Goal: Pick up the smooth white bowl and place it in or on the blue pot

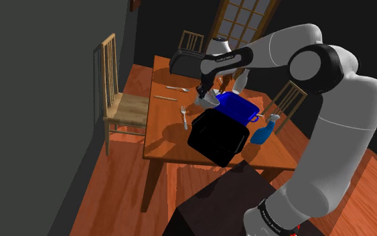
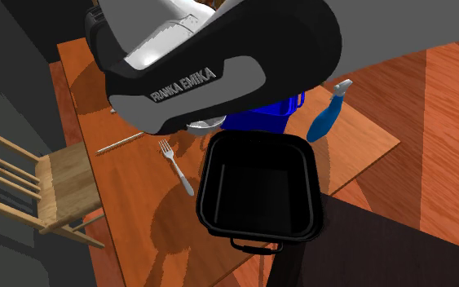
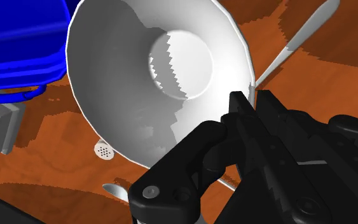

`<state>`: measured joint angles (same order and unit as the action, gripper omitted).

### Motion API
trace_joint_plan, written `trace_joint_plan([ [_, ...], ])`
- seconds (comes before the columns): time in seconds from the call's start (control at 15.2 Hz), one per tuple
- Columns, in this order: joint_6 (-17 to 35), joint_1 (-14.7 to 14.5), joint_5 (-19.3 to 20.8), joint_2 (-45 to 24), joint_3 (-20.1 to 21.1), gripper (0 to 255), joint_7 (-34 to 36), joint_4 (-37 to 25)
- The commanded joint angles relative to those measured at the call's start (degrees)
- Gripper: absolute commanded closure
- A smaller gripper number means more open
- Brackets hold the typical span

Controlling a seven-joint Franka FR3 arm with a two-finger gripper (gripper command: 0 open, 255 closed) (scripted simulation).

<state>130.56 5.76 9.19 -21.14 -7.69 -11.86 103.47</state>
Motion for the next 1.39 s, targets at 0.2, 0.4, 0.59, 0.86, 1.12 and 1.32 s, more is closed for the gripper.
trace_joint_plan([
  [0.2, -3.13, -0.07, -0.13, 1.53, 0.03, 255, -0.46, -1.63],
  [0.4, -5.10, -0.11, -0.21, 2.44, 0.04, 255, -0.77, -2.71],
  [0.59, -7.10, -0.14, -0.30, 3.25, 0.05, 255, -1.07, -3.92],
  [0.86, -9.81, -0.18, -0.42, 4.19, 0.07, 255, -1.49, -5.72],
  [1.12, -12.15, -0.21, -0.52, 4.86, 0.08, 255, -1.84, -7.41],
  [1.32, -11.89, 2.13, -1.12, 6.13, -1.07, 255, -5.59, -6.47],
])
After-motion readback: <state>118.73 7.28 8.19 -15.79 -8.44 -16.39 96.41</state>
